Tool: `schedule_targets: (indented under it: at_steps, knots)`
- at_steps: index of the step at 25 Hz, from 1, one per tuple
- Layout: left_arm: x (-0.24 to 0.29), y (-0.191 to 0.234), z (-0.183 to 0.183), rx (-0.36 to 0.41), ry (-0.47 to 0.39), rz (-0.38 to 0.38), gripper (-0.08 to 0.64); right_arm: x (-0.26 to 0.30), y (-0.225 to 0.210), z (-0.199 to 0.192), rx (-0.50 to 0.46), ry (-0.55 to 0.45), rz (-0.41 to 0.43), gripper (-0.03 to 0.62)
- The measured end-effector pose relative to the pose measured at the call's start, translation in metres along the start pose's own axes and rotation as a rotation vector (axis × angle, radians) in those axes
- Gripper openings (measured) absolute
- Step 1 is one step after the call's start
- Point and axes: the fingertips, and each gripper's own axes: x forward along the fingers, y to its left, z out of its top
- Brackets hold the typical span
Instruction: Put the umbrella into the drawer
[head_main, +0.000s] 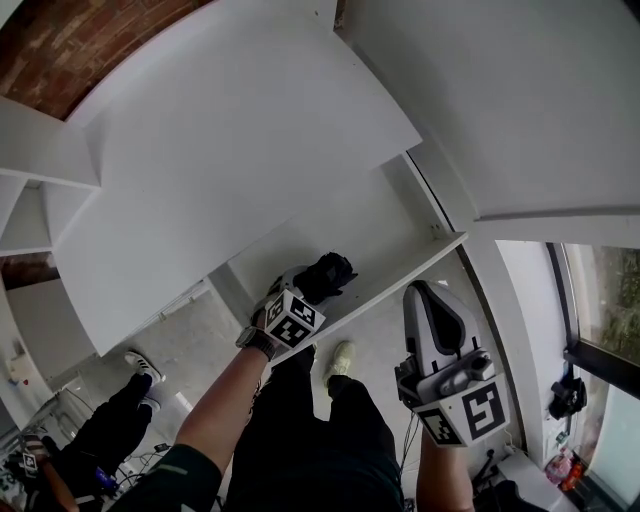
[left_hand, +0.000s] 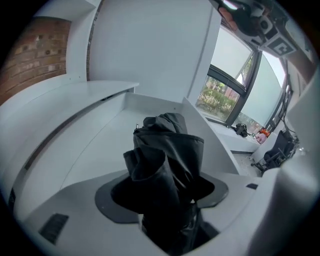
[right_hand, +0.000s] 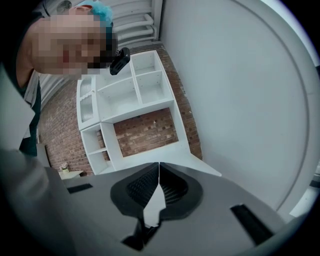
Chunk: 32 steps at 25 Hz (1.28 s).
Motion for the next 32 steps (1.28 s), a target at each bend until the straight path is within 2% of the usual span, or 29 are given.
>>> schedule_targets:
  at_steps: [4, 11, 20, 23, 28, 32]
  knots:
    - [0.009, 0.001, -0.015, 0.008, 0.059, -0.005, 0.291, -0.002, -0.002, 0.0, -0.008, 0.011, -0.008, 0.005]
    - [-0.008, 0.009, 0.004, -0.034, 0.011, 0.031, 0.262, -0.013, -0.002, 0.004, 0.002, 0.001, -0.003, 0.005]
    - [-0.082, 0.018, 0.048, -0.153, -0.148, 0.159, 0.11, -0.029, -0.008, 0.012, 0.027, 0.02, -0.016, 0.005]
    - [-0.11, 0.01, 0.062, -0.181, -0.193, 0.185, 0.081, -0.039, -0.007, 0.008, 0.015, 0.066, -0.029, 0.005]
    - [-0.152, 0.0, 0.084, -0.203, -0.265, 0.222, 0.021, -0.048, -0.001, 0.015, 0.009, 0.08, -0.005, 0.005]
    - [-0.186, -0.011, 0.101, -0.231, -0.338, 0.239, 0.008, -0.057, 0.007, 0.022, -0.001, 0.08, 0.027, 0.005]
